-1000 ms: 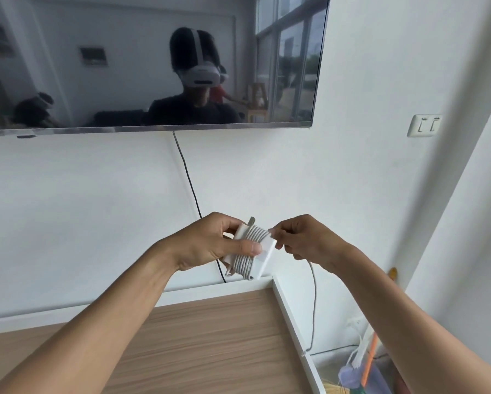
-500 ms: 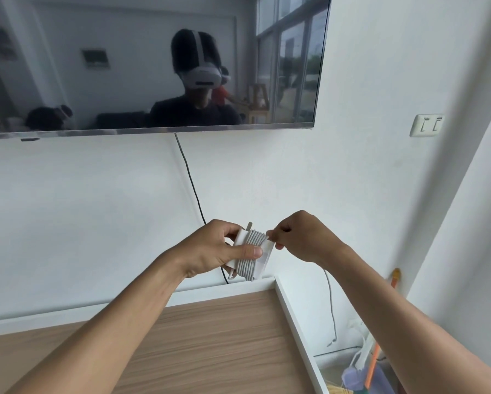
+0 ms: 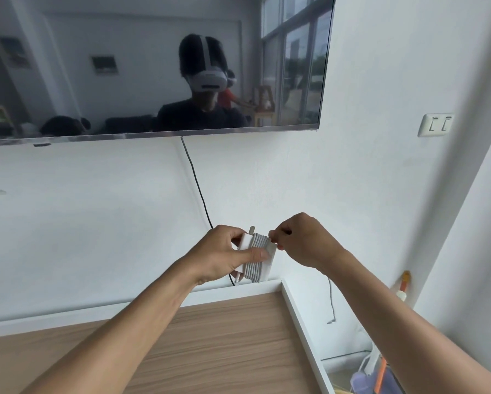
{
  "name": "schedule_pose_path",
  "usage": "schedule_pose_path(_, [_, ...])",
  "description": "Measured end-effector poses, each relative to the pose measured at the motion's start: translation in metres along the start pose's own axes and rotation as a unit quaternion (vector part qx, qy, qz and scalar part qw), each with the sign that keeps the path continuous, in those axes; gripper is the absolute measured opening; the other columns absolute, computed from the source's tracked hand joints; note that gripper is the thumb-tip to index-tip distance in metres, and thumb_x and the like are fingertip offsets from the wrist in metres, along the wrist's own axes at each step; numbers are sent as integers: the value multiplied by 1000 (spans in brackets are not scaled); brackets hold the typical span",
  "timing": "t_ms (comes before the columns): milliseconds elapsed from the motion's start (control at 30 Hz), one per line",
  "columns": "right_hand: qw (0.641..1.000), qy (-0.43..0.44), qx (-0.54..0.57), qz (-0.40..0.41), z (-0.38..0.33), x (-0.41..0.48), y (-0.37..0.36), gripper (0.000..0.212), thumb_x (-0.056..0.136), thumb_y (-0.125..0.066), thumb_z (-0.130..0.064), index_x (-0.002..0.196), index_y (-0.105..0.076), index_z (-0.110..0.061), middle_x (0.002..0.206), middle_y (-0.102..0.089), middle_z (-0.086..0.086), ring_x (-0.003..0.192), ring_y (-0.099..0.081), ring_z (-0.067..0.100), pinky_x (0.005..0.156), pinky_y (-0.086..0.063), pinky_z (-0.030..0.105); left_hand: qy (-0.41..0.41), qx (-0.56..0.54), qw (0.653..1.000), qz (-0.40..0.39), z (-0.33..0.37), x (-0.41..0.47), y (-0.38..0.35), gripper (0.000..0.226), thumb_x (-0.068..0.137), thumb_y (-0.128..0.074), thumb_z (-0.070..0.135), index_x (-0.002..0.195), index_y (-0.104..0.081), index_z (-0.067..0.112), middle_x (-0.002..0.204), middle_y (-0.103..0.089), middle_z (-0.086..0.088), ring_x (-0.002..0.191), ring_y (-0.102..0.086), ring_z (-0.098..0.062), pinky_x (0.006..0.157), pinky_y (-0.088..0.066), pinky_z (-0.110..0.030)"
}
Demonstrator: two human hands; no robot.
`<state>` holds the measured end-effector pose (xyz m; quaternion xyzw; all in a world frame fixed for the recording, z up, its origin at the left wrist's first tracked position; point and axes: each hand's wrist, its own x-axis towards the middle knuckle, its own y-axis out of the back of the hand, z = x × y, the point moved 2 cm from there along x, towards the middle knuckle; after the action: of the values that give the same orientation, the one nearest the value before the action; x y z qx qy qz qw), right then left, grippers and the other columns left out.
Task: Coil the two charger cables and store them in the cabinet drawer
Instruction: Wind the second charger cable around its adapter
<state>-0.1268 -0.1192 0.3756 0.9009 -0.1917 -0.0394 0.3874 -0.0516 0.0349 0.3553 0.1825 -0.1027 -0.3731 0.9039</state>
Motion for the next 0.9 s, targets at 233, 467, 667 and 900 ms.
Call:
schedule_pose_path(233, [971, 166, -41, 169, -4, -14, -18, 27, 96, -45, -21, 83, -64, -10, 72, -62, 4, 64, -53, 25, 60, -47, 40, 41, -113, 991, 58, 2, 10, 1, 30, 83, -74, 27, 90, -70, -2, 76, -70, -12, 63, -65, -28, 53, -54, -32])
schedule_pose_path(467, [925, 261, -78, 264, 6, -27, -44, 25, 95, -48, -20, 112, -66, -18, 69, -48, -3, 47, -44, 22, 41, -43, 38, 77, -186, 976, 85, 6, 17, 3, 26, 86, -70, 27, 92, -69, 1, 68, -71, -8, 53, -66, -17, 55, -56, -31])
schedule_pose_path(667, [925, 294, -61, 233, 16, -26, -42, 34, 96, -41, -31, 120, -64, -23, 77, -52, -4, 48, -44, 16, 43, -45, 34, 88, -221, 969, 61, 3, 16, 5, 24, 85, -71, 26, 89, -70, 2, 70, -71, -9, 59, -67, -19, 52, -54, -29])
schedule_pose_path(900, [925, 323, 29, 197, 20, -31, -42, 27, 97, -51, -13, 120, -64, -19, 81, -50, -12, 54, -42, 9, 52, -36, 16, 66, -213, 969, 102, 6, 20, 9, 26, 81, -75, 23, 92, -71, 0, 74, -72, -13, 61, -68, -23, 52, -54, -29])
